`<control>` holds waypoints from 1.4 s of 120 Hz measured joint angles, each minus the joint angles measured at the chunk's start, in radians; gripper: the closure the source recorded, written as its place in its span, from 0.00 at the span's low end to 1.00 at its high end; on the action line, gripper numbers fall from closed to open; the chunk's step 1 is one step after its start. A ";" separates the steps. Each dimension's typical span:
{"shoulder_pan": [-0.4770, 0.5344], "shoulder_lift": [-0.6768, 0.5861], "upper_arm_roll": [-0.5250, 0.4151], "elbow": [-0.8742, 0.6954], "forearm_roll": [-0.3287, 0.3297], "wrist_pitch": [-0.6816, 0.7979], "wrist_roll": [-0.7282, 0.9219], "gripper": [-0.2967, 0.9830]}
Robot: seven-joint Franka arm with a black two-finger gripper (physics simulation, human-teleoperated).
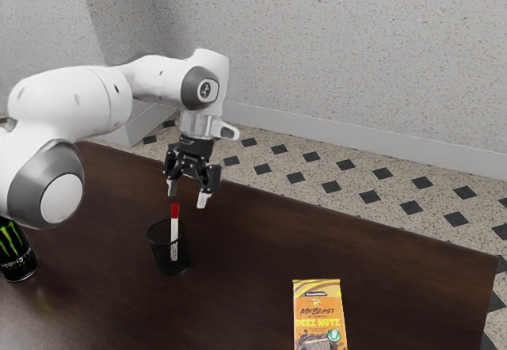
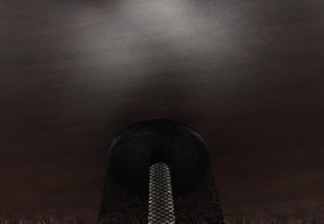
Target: Take the marker out of the pen holder and place it to the left of the pen holder.
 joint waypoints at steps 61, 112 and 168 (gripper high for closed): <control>-0.007 0.029 -0.006 -0.032 0.099 -0.019 0.040 0.25; -0.016 0.029 -0.006 -0.026 0.062 -0.038 0.051 0.46; -0.017 0.026 0.002 -0.018 0.072 -0.107 0.050 0.69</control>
